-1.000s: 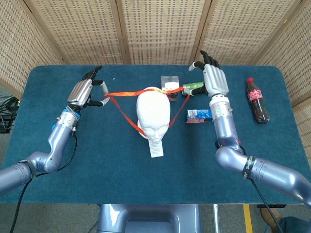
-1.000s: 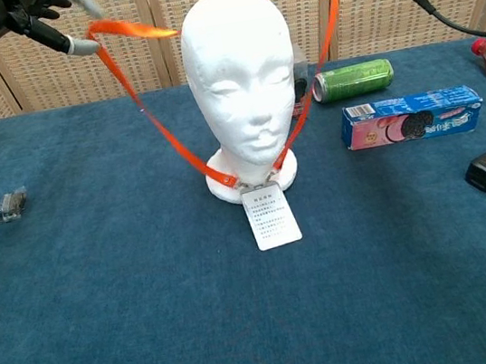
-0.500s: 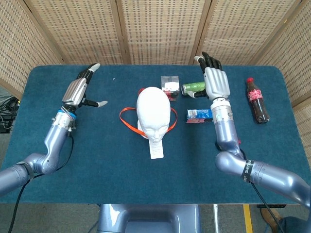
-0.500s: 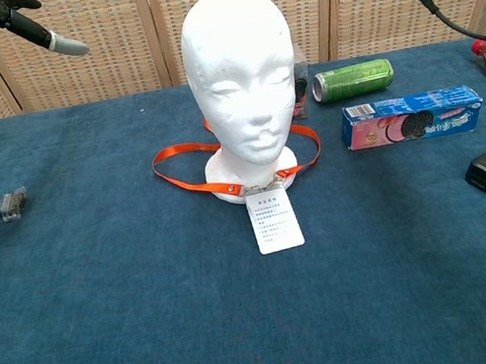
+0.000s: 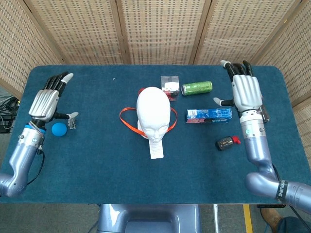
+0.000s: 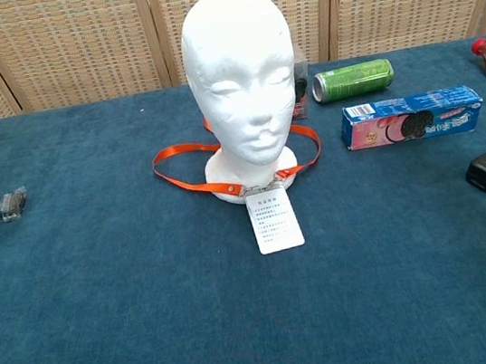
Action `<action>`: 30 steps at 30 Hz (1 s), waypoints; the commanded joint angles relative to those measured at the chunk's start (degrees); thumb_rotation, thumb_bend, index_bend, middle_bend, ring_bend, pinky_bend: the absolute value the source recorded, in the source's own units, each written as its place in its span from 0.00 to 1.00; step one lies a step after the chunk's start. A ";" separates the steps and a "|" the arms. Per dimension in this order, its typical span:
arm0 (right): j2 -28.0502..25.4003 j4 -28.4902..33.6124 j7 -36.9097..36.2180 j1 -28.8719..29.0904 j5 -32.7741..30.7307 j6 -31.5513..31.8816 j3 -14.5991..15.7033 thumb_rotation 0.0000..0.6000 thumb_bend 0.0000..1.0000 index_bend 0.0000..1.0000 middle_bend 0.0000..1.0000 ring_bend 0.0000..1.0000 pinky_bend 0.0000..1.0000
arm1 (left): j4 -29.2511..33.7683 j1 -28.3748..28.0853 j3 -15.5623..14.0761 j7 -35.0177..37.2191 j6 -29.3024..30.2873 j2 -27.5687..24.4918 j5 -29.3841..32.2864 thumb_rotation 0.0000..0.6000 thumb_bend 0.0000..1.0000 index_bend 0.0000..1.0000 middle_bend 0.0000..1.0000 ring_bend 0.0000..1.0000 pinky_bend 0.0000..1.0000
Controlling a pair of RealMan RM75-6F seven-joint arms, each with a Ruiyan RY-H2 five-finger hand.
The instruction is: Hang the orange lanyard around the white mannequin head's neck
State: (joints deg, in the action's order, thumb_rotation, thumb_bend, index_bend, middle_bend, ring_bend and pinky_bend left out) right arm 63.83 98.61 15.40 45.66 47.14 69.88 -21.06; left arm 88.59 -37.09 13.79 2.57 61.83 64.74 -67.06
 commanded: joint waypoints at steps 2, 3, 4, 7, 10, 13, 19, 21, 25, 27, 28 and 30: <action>-3.39 3.52 -0.96 -5.36 5.69 2.61 4.32 1.00 0.52 0.10 0.74 0.66 0.71 | 6.19 4.77 -3.57 -6.05 4.10 -4.26 -0.69 1.00 0.00 0.00 0.00 0.00 0.00; -3.71 3.83 -1.13 -6.06 6.44 2.90 4.87 1.00 0.57 0.10 0.76 0.69 0.75 | 7.03 5.38 -3.90 -6.79 4.74 -4.69 -0.64 1.00 0.00 0.00 0.00 0.00 0.00; -4.00 4.13 -1.36 -6.77 7.18 3.16 5.44 1.00 0.60 0.10 0.77 0.70 0.78 | 7.85 5.99 -4.26 -7.56 5.41 -5.07 -0.66 1.00 0.00 0.00 0.00 0.00 0.00; -5.34 5.26 -2.75 -10.40 11.32 3.69 9.09 1.00 0.65 0.10 0.78 0.71 0.88 | 11.46 9.21 -6.03 -10.69 9.14 -6.26 -0.77 1.00 0.00 0.00 0.00 0.00 0.00; -5.85 4.95 -4.49 -14.49 18.52 1.93 15.77 1.00 0.68 0.10 0.78 0.72 0.92 | 14.59 13.45 -8.61 -14.13 13.40 -6.81 -0.46 1.00 0.00 0.00 0.00 0.00 0.00; -4.54 2.87 -7.25 -16.81 25.34 3.23 18.76 1.00 0.69 0.11 0.78 0.72 0.93 | 16.34 15.59 -9.60 -16.89 16.45 -6.94 -0.65 1.00 0.00 0.00 0.00 0.00 0.00; -0.09 -2.76 -10.62 -17.99 36.81 1.03 24.20 1.00 0.71 0.14 0.78 0.72 0.93 | 18.53 18.76 -10.37 -18.51 20.54 -6.81 -1.90 1.00 0.00 0.00 0.00 0.00 0.00; 1.48 -4.10 -11.04 -17.04 39.71 -1.39 25.27 1.00 0.72 0.15 0.78 0.72 0.93 | 18.66 19.57 -10.48 -18.39 21.24 -6.68 -2.43 1.00 0.00 0.00 0.00 0.00 0.00; 5.99 -5.66 -9.79 -12.37 41.94 -9.54 24.86 1.00 0.72 0.15 0.78 0.72 0.93 | 17.67 20.39 -10.57 -17.69 21.03 -6.09 -2.87 1.00 0.00 0.00 0.00 0.00 0.00; 7.10 -5.82 -9.14 -11.34 41.28 -11.38 24.17 1.00 0.72 0.15 0.78 0.72 0.93 | 17.27 20.55 -10.51 -17.39 20.92 -5.83 -3.00 1.00 0.00 0.00 0.00 0.00 0.00; 7.72 -5.88 -8.64 -10.85 40.93 -12.22 23.82 1.00 0.72 0.15 0.78 0.72 0.93 | 17.04 20.62 -10.47 -17.26 20.86 -5.70 -3.03 1.00 0.00 0.00 0.00 0.00 0.00; 9.38 -5.99 -7.18 -9.73 39.88 -14.22 22.97 1.00 0.72 0.15 0.78 0.72 0.93 | 16.47 20.77 -10.40 -17.02 20.64 -5.35 -3.13 1.00 0.00 0.00 0.00 0.00 0.00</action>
State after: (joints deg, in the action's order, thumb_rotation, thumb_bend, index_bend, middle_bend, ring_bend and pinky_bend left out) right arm 71.09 93.30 6.66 34.13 87.74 57.99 2.81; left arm 105.28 -16.42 3.35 -14.59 82.59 59.22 -70.12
